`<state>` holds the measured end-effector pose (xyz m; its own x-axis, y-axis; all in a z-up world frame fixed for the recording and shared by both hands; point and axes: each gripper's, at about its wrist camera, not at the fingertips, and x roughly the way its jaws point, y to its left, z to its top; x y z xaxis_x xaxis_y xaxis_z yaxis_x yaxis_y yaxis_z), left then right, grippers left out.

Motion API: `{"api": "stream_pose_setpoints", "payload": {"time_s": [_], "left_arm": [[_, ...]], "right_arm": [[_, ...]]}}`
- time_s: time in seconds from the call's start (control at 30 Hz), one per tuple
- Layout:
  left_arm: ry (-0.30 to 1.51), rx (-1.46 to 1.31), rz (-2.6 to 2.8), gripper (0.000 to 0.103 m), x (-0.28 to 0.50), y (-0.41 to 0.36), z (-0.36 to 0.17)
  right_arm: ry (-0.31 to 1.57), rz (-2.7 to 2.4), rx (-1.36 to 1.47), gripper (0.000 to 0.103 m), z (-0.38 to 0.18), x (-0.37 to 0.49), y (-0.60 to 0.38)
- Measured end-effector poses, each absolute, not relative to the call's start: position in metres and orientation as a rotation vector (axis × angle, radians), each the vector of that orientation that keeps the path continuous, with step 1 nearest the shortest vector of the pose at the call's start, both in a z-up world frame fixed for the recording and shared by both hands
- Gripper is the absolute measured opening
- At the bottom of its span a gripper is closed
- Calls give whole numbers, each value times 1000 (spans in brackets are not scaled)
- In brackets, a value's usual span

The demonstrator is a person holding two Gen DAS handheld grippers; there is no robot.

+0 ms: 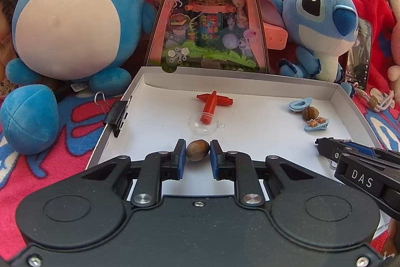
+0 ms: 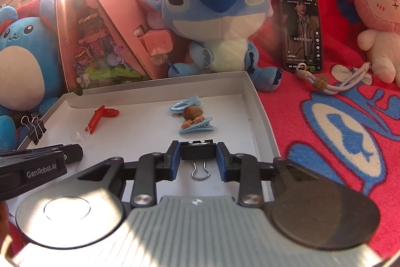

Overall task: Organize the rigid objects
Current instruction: 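Lower and open the left tool to drop the nut while the right tool releases the binder clip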

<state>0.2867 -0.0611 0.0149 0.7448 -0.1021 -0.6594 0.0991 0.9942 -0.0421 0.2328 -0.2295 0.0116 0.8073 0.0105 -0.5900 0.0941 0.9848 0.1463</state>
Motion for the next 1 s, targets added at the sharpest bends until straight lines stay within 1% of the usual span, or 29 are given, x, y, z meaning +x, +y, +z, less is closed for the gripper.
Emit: {"api": "stream_pose_setpoints", "payload": {"time_s": [1.0], "left_arm": [[696, 6, -107, 21, 286, -62, 13]], "right_arm": [[633, -32, 162, 36, 12, 234, -229]]}}
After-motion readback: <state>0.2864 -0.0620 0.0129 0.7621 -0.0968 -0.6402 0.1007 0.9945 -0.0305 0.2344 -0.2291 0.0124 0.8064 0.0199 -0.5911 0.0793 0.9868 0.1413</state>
